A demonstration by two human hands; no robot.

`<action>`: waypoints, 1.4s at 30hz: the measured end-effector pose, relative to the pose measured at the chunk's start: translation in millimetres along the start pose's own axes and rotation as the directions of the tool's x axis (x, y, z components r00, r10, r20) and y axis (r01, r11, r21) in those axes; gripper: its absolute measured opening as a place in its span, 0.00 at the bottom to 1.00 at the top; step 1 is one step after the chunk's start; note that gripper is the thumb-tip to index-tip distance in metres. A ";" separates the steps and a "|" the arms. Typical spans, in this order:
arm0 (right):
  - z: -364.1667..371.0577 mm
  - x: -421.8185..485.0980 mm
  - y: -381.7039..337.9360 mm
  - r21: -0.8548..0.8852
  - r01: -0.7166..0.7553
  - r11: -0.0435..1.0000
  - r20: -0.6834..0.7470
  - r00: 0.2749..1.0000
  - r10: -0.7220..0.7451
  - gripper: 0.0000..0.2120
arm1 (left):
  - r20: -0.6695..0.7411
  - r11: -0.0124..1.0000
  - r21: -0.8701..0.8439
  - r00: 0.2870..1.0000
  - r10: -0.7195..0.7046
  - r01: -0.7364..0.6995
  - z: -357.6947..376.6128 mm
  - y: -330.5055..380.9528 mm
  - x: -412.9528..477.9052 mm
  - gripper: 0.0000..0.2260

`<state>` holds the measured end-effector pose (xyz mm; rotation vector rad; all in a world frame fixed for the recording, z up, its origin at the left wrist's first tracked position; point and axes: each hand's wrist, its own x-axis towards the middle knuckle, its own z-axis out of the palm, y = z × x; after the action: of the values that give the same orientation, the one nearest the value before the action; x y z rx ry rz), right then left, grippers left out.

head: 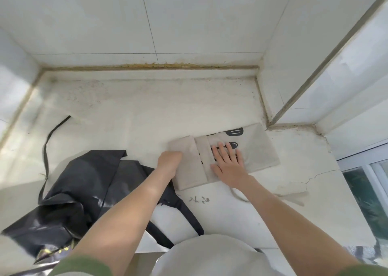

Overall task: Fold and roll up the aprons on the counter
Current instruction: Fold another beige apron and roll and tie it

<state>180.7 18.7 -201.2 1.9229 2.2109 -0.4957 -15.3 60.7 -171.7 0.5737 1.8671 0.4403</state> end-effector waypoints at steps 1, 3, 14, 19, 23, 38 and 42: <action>-2.3 -0.6 -1.7 0.001 -0.013 1.000 -0.026 1.000 0.013 0.35 | 0.037 0.999 -0.039 0.999 0.004 -0.002 -1.7 0.7 -2.3 0.09; -1.8 0.2 -1.0 0.002 -0.016 1.000 0.009 1.000 0.016 0.31 | 0.110 0.994 -0.110 0.993 0.029 -0.017 -5.5 0.1 -3.6 0.07; -43.2 9.5 -58.3 0.822 -0.087 0.563 0.073 0.996 0.048 0.20 | 0.355 0.961 -0.052 0.895 0.271 -0.270 10.1 30.8 -37.8 0.15; -46.3 17.7 -40.0 0.922 -0.321 -0.218 0.313 0.947 -0.072 0.29 | 0.249 0.955 0.058 0.931 0.268 -0.291 27.2 23.9 -27.8 0.13; -47.9 15.7 -36.1 0.915 -0.360 -0.183 0.364 0.931 -0.014 0.16 | 0.179 0.969 0.143 0.968 0.177 -0.203 37.4 11.6 -18.3 0.26; -24.0 6.3 -10.3 0.653 -0.374 0.658 0.036 0.884 0.467 0.17 | 0.159 0.973 0.136 0.974 0.163 -0.185 58.8 3.5 -11.0 0.25; -34.9 2.1 8.6 0.793 -0.279 0.541 0.116 0.942 0.316 0.13 | 0.369 0.987 -0.156 0.926 0.081 -0.025 60.5 4.0 -15.6 0.13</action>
<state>191.9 34.1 -170.6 2.6536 1.6976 -1.6306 46.7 56.8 -178.9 0.5644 1.4426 0.4658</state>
